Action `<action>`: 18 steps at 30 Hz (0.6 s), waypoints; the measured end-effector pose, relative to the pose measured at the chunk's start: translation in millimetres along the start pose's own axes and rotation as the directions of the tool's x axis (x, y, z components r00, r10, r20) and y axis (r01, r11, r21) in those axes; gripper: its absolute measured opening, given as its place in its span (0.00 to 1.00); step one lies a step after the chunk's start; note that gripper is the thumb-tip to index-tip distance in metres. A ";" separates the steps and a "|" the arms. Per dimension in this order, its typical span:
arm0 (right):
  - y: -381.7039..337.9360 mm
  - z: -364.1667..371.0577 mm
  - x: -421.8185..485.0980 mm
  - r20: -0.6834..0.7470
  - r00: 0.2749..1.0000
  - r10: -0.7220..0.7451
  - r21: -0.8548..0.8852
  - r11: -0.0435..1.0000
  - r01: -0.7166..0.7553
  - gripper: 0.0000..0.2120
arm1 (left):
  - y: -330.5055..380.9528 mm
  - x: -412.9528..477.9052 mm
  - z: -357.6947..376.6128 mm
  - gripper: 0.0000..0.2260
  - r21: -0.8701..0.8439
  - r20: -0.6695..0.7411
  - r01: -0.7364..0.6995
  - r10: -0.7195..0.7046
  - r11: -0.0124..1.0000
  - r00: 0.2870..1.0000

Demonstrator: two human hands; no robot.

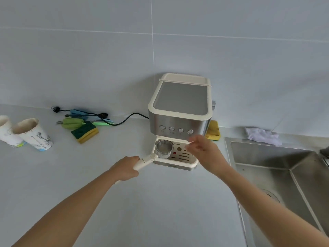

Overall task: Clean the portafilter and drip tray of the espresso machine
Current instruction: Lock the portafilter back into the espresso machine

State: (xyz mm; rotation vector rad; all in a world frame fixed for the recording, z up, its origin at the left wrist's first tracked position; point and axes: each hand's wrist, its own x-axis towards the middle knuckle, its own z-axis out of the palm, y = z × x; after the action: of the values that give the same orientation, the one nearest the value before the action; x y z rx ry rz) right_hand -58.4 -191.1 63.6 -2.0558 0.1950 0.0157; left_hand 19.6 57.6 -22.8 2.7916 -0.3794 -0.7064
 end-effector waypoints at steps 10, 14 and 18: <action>-25.4 -40.6 56.9 -0.151 0.959 -0.241 -0.523 0.842 0.130 0.26 | -1.2 50.7 -18.3 0.10 -0.021 -0.020 -0.176 0.176 0.984 0.984; -17.8 -34.4 60.0 -0.122 0.961 -0.249 -0.555 0.820 0.142 0.28 | -6.9 61.1 -26.1 0.08 0.014 -0.022 -0.199 0.199 0.980 0.980; -15.3 -31.9 59.1 -0.146 0.955 -0.257 -0.535 0.833 0.142 0.28 | -8.6 70.3 -40.7 0.09 0.012 -0.011 -0.230 0.230 0.973 0.973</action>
State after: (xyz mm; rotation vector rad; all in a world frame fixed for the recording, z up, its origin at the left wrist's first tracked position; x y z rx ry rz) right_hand -0.2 -219.9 86.5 -2.6163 0.1098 -0.3171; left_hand 101.0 50.8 -20.7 2.7000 -0.6929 -0.6342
